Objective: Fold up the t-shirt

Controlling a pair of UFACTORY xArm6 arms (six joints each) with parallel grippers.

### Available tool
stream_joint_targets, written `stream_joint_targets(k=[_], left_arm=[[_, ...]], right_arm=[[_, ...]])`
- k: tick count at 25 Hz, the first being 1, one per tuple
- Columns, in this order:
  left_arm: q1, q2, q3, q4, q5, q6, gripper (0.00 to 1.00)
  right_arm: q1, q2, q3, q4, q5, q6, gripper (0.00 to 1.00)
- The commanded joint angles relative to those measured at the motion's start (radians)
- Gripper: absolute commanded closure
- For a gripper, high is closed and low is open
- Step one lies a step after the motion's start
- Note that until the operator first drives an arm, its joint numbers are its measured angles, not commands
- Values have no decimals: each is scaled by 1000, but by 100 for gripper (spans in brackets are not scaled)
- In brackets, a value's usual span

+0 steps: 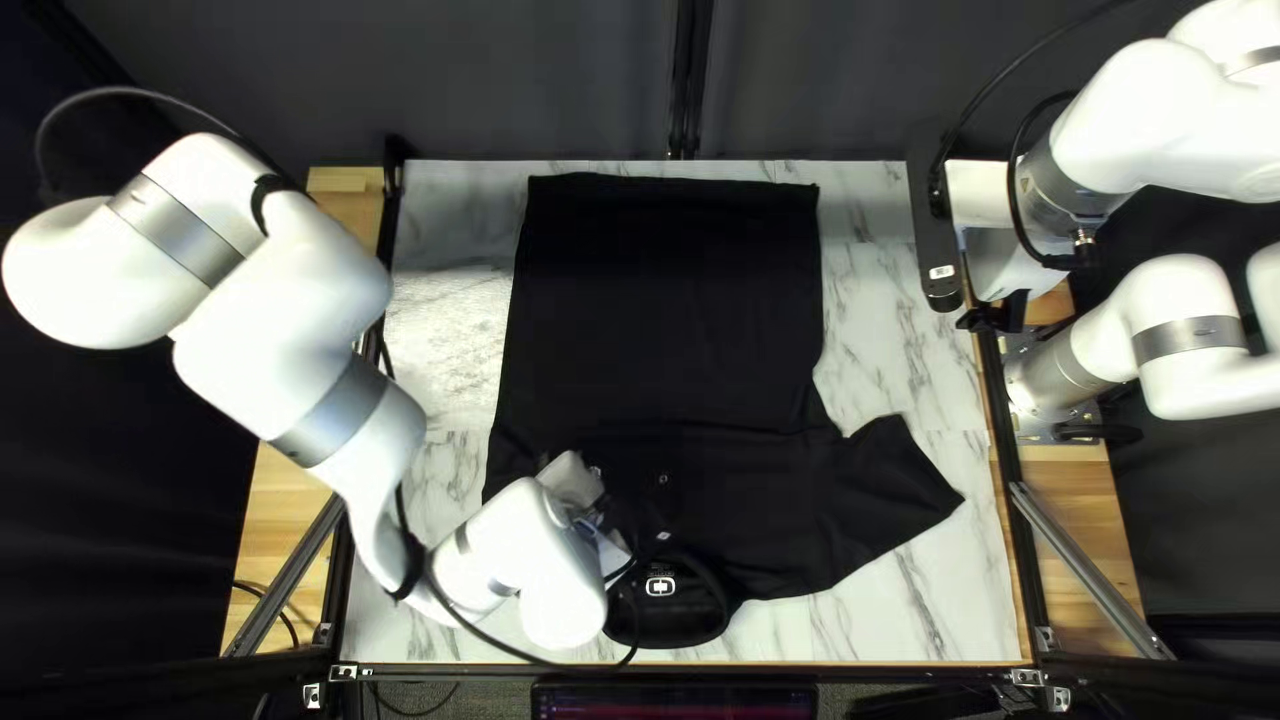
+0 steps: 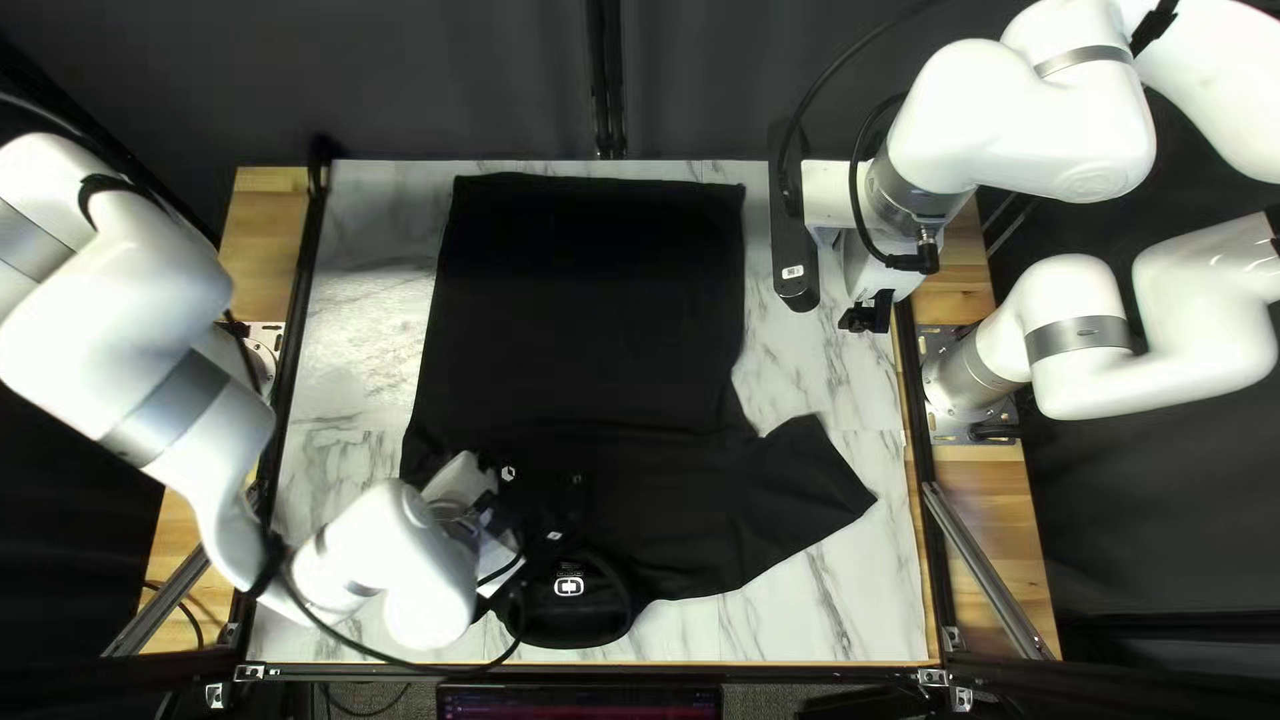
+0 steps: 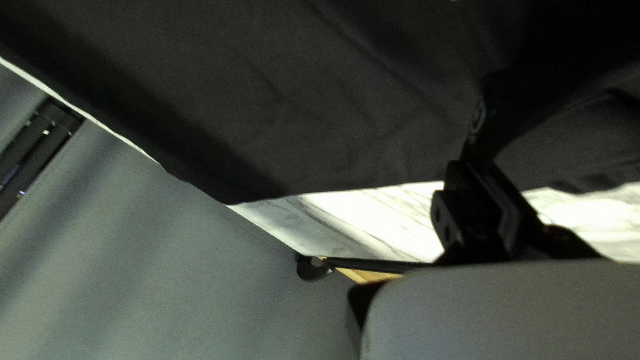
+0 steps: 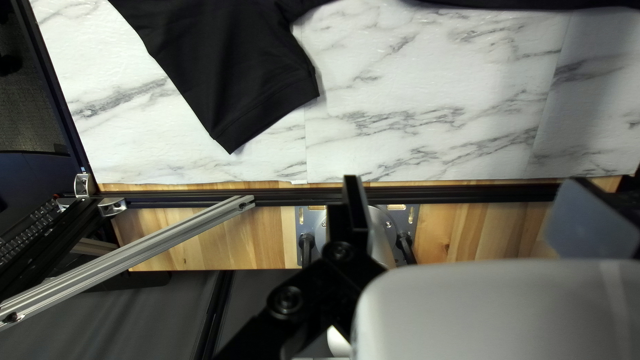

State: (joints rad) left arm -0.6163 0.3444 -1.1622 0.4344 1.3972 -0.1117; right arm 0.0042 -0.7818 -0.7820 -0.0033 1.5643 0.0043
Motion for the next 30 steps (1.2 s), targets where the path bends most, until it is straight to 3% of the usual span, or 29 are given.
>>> stream_joint_targets(k=[1, 9, 22, 23, 24, 30], left_arm=[[0, 0, 0, 0, 0, 0, 100], [2, 0, 3, -1, -6, -6, 100], [-22, 100, -54, 44, -16, 80, 100], [-21, 102, -52, 47, -24, 89, 39], [-16, 92, -38, 47, -33, 93, 0], [11, -70, 74, -15, -66, 91, 0]], right_arm=[[0, 0, 0, 0, 0, 0, 0], [0, 0, 0, 0, 0, 0, 0], [0, 0, 0, 0, 0, 0, 0], [0, 0, 0, 0, 0, 0, 0], [0, 0, 0, 0, 0, 0, 0], [0, 0, 0, 0, 0, 0, 0]])
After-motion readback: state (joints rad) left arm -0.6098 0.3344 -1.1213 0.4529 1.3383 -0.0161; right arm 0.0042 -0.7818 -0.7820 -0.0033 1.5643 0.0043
